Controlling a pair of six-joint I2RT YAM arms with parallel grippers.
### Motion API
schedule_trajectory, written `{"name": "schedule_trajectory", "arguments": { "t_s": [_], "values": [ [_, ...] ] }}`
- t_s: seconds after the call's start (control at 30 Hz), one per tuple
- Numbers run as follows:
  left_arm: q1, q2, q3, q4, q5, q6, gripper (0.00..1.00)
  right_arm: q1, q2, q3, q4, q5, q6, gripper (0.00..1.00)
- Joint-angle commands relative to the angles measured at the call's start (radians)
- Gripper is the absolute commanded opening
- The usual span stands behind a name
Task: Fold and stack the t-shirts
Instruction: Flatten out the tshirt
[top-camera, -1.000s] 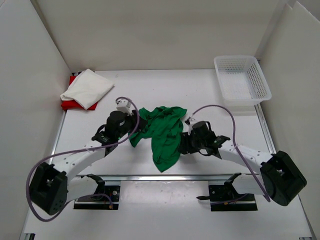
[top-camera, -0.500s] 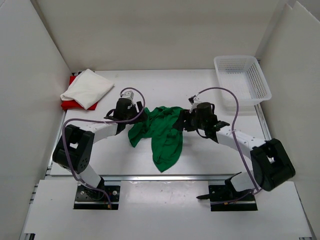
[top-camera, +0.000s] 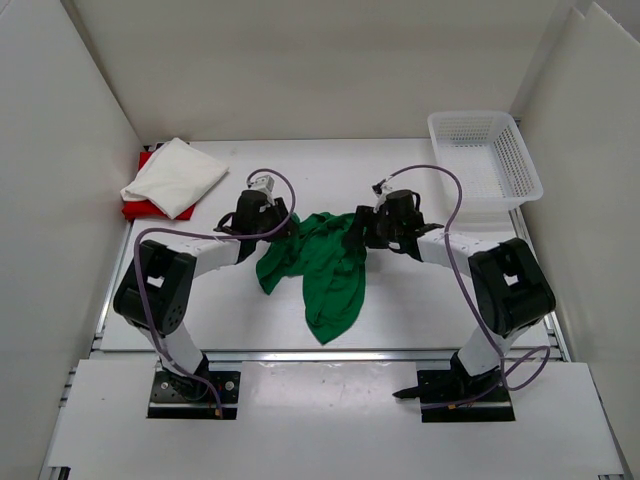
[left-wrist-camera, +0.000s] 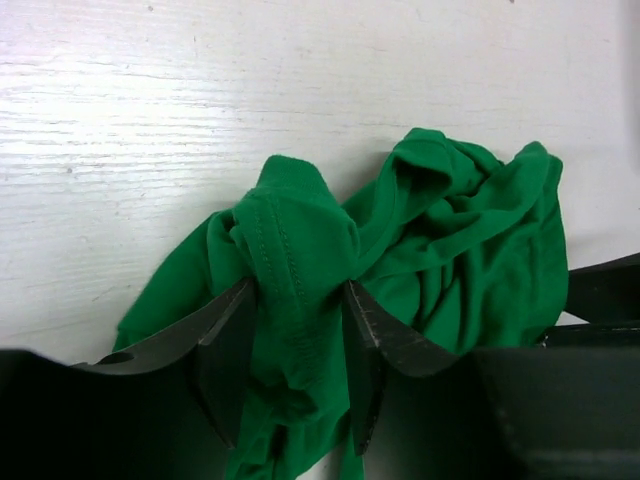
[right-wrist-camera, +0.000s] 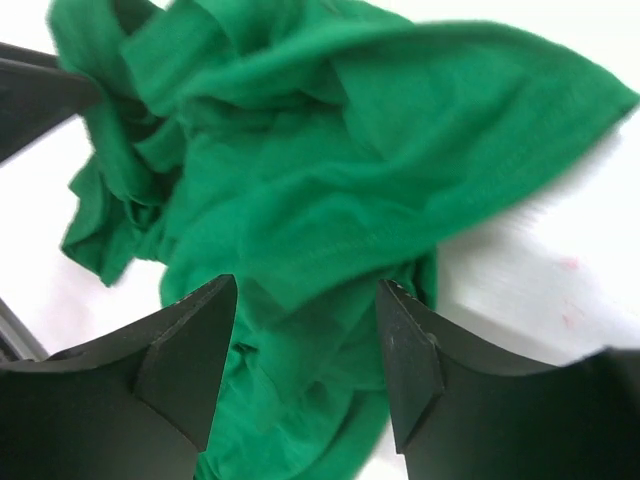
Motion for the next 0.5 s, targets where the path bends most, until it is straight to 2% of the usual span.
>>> {"name": "schedule_trajectory", "arguments": {
  "t_s": [0.0, 0.07, 0.13, 0.2, 0.23, 0.3, 0.37, 0.47],
  "values": [
    [0.001, 0.015, 0.041, 0.028, 0.037, -0.004, 0.50, 0.016, 0.018, 0.065, 0.040, -0.019, -0.006, 0.56],
    [0.003, 0.027, 0.054, 0.018, 0.060, -0.007, 0.71, 0.027, 0.032, 0.079, 0.017, -0.010, -0.008, 0.55],
    [0.003, 0.033, 0.057, 0.016, 0.042, 0.002, 0.69, 0.021, 0.042, 0.074, 0.016, -0.005, -0.005, 0.42],
    [0.016, 0.047, 0.062, 0.028, 0.051, -0.007, 0.37, 0.010, 0.059, 0.083, 0.043, -0.037, 0.015, 0.30],
    [0.018, 0.053, 0.062, 0.030, 0.071, -0.015, 0.32, 0.005, 0.062, 0.088, 0.043, -0.045, 0.013, 0.25],
    [0.026, 0.049, 0.065, 0.033, 0.090, -0.039, 0.11, 0.004, 0.064, 0.103, 0.017, -0.060, 0.013, 0.03],
    [0.024, 0.015, 0.065, 0.021, 0.093, -0.048, 0.00, 0.004, 0.021, 0.102, -0.003, -0.024, -0.003, 0.00],
    [0.050, -0.098, 0.038, 0.007, 0.131, -0.067, 0.00, -0.005, -0.109, 0.108, -0.061, -0.002, -0.039, 0.00]
  ]
}}
